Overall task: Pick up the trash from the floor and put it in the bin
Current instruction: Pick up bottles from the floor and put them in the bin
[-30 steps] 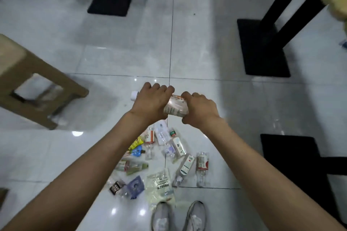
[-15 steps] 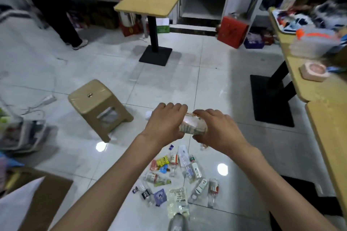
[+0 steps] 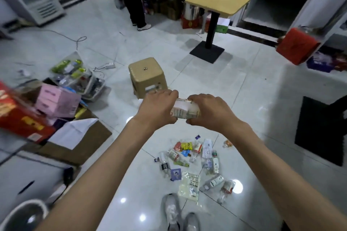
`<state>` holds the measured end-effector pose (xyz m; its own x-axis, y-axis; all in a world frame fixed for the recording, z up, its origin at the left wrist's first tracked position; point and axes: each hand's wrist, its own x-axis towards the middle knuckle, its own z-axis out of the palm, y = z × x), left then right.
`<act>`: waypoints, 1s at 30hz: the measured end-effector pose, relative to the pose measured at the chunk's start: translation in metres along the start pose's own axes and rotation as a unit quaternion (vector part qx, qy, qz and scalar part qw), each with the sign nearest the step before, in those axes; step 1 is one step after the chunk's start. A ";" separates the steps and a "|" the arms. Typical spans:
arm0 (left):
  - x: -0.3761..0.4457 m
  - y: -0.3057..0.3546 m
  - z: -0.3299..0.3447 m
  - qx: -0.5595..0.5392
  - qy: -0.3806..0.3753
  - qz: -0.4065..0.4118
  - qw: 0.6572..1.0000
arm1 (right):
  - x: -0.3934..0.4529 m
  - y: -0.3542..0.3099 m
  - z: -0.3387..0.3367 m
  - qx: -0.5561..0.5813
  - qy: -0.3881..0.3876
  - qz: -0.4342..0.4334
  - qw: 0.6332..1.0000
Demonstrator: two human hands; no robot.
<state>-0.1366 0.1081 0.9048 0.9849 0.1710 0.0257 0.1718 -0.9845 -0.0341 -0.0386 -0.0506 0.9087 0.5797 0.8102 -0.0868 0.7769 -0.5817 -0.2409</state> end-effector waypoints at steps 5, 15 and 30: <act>-0.096 -0.082 -0.005 0.016 -0.037 -0.110 0.993 | 0.026 -0.114 0.022 0.006 -0.032 -0.111 0.993; -0.359 -0.284 -0.010 0.016 -0.028 -0.366 0.930 | 0.083 -0.446 0.102 -0.014 -0.097 -0.376 0.921; -0.614 -0.466 0.043 -0.038 -0.009 -0.576 0.817 | 0.109 -0.782 0.228 -0.101 -0.178 -0.555 0.806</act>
<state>-0.8206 0.4636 0.8620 0.1716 0.9850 -0.0176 0.9833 -0.1701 0.0640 -0.6389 0.5092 0.8671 -0.5797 0.7882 -0.2069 0.8135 0.5450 -0.2031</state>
